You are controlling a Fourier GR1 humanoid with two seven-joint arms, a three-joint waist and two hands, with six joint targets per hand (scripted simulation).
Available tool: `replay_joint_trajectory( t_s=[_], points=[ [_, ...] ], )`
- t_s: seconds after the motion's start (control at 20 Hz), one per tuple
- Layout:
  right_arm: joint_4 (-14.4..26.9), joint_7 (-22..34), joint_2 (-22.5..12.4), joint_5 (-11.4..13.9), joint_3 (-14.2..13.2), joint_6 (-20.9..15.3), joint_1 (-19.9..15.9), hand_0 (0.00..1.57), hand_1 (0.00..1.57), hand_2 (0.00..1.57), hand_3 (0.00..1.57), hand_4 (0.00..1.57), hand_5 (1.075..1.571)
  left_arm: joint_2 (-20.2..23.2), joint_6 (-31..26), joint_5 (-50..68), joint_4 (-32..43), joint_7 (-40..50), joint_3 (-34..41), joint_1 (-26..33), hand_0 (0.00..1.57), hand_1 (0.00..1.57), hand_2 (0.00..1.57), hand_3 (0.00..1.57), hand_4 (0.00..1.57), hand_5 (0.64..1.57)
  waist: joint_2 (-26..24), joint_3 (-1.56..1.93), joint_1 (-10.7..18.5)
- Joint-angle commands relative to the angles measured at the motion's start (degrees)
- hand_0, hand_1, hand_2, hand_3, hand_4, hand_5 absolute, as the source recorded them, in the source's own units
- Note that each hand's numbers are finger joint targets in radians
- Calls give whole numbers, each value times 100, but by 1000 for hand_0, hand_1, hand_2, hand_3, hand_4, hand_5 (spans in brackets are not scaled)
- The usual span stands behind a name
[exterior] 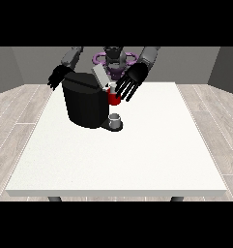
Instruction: Insert the coffee pod into the coffee machine and close the lid
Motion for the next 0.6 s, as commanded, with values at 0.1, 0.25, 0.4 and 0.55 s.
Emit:
replay_joint_trajectory(
  t_s=[0.1,0.25,0.4,0.55],
  points=[
    [372,-130,7,64,-65,-78,187,0,0,0,0,411,1571,-464,-90,-99,-121,318,-163,130,0,0,0,0,0,1571,-373,-12,229],
    [386,-330,163,-59,-27,-3,328,0,0,0,0,381,1571,-418,-239,-65,-112,402,-94,86,0,0,0,0,0,1571,-466,-12,204],
    [-40,-81,-106,-237,-123,183,380,0,0,0,0,405,1571,-316,278,-165,-89,-67,-84,678,0,0,0,0,0,1571,-486,-15,186],
    [184,-221,-93,-258,-161,195,715,0,0,0,0,434,1571,-399,-178,-76,-211,169,-89,601,0,0,0,0,0,1571,-941,-13,354]
  ],
)
